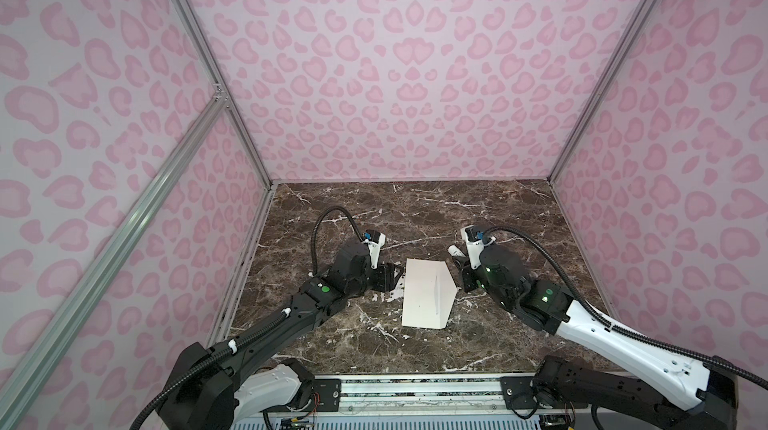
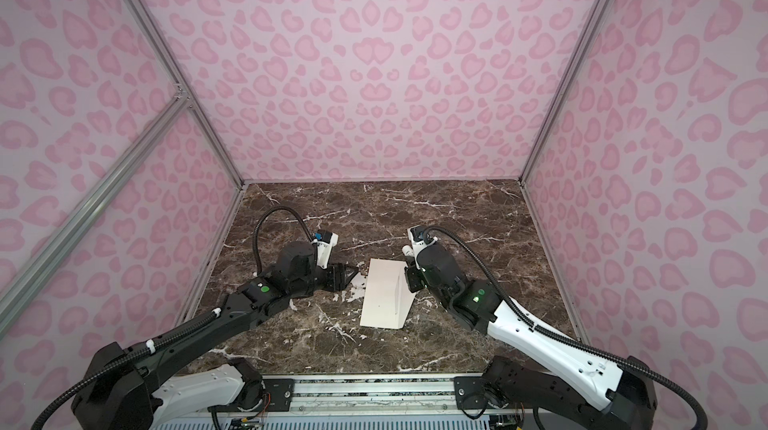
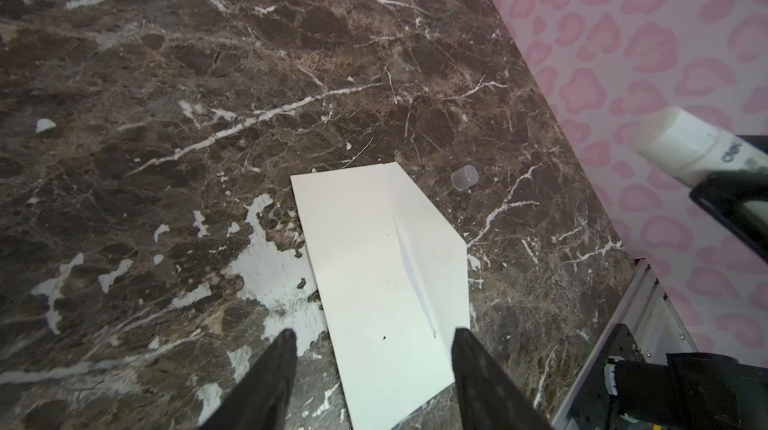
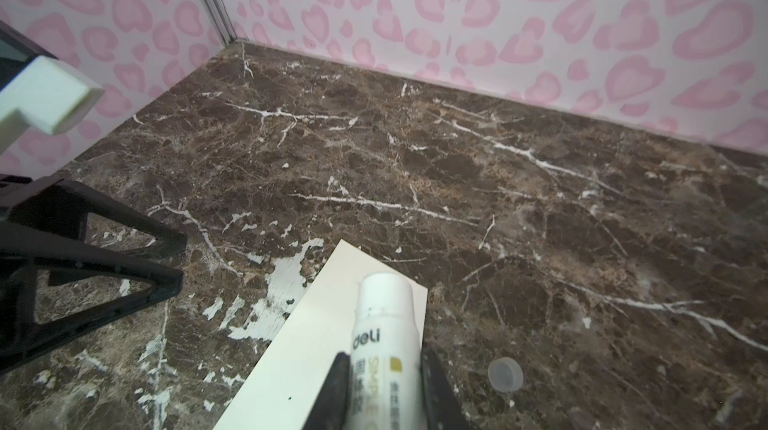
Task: Place the letter into the envelope and seal it
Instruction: 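Lower the glue stick toward the envelope flap with the right gripper while the left follows, then press the glue stick tip onto the envelope flap with the right gripper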
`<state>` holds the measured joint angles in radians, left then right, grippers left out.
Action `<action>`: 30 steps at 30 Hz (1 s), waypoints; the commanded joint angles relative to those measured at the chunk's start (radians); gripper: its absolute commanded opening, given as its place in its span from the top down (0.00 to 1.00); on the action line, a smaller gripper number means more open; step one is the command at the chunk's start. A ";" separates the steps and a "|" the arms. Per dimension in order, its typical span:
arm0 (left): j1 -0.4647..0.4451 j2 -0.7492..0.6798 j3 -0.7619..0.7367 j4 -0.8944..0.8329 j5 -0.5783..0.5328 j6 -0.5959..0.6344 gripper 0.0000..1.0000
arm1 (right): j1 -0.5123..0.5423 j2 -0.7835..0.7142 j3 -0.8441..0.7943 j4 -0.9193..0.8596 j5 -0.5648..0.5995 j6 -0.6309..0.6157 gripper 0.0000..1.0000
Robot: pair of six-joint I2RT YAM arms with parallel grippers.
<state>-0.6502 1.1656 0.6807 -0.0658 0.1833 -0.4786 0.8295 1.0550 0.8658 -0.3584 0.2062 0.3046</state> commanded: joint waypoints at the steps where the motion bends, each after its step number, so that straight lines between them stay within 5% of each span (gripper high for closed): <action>1: -0.001 0.029 -0.016 0.038 0.038 0.014 0.41 | 0.003 0.074 0.055 -0.112 -0.045 0.090 0.84; 15: -0.017 0.240 -0.021 0.157 0.131 -0.029 0.92 | 0.002 0.376 0.265 -0.299 -0.122 0.239 0.85; 30: -0.042 0.417 0.004 0.231 0.179 -0.077 0.96 | -0.003 0.582 0.384 -0.406 -0.223 0.299 0.84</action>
<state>-0.6926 1.5684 0.6720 0.1287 0.3496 -0.5335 0.8265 1.6154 1.2346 -0.7231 0.0071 0.5873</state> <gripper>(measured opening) 0.049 0.243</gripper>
